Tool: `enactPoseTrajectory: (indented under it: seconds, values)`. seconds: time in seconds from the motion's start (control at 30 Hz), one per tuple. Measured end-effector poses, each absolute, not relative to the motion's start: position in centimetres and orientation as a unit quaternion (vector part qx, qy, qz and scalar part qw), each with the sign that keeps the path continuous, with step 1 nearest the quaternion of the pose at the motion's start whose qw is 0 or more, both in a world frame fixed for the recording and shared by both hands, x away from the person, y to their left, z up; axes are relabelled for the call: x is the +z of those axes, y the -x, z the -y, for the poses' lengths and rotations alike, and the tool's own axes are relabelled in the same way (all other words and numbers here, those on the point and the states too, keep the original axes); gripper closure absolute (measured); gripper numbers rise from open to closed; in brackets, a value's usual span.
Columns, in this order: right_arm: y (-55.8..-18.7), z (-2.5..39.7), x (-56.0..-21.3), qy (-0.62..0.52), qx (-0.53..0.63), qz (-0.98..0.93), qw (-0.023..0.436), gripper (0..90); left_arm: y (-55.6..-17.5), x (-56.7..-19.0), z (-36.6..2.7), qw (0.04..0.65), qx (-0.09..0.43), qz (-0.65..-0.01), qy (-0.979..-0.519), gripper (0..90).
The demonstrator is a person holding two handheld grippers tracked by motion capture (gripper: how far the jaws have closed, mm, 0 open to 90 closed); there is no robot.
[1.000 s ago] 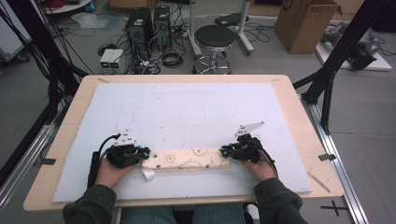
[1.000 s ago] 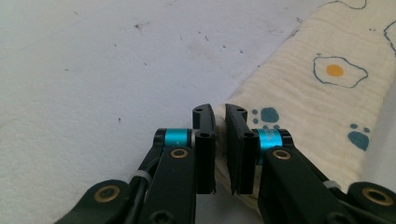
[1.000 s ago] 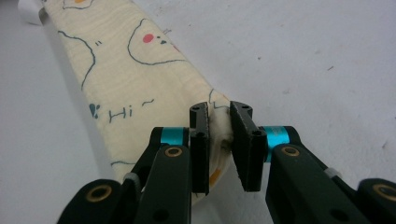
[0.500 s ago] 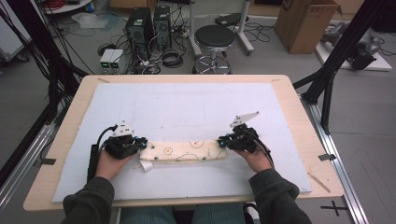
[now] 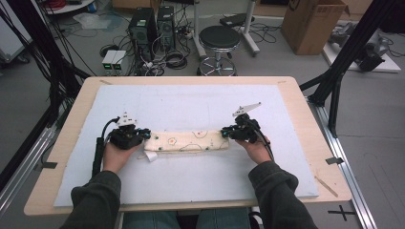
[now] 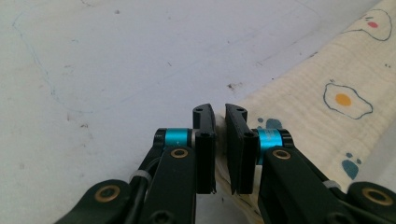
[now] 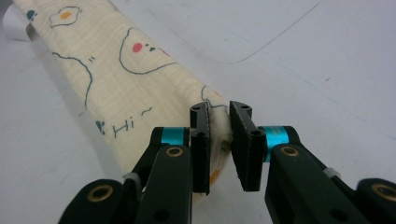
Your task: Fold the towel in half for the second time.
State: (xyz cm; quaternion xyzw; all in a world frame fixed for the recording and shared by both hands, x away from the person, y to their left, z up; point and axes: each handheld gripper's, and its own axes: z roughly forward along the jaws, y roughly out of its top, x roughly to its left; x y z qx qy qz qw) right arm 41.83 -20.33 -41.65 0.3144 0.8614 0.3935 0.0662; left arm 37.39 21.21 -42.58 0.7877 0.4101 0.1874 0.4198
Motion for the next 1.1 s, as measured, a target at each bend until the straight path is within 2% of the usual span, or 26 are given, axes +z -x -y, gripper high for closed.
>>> enactPoseTrajectory:
  seconds: [0.3, 0.83, 1.1]
  values:
    - [-43.9, 20.3, -41.7, -0.342, 0.389, -0.851, 0.084, 78.6, -39.2, -42.9, -20.5, 0.414, 0.200, -0.423, -0.781, 82.2]
    - [-44.9, 20.6, -42.8, -0.364, 0.369, -0.852, 0.072, 78.0, -40.3, -44.1, -20.0, 0.409, 0.196, -0.431, -0.780, 81.4]
    - [-44.7, 21.1, -42.5, -0.364, 0.393, -0.841, 0.067, 68.7, -40.0, -43.4, -20.8, 0.423, 0.199, -0.438, -0.768, 67.7]
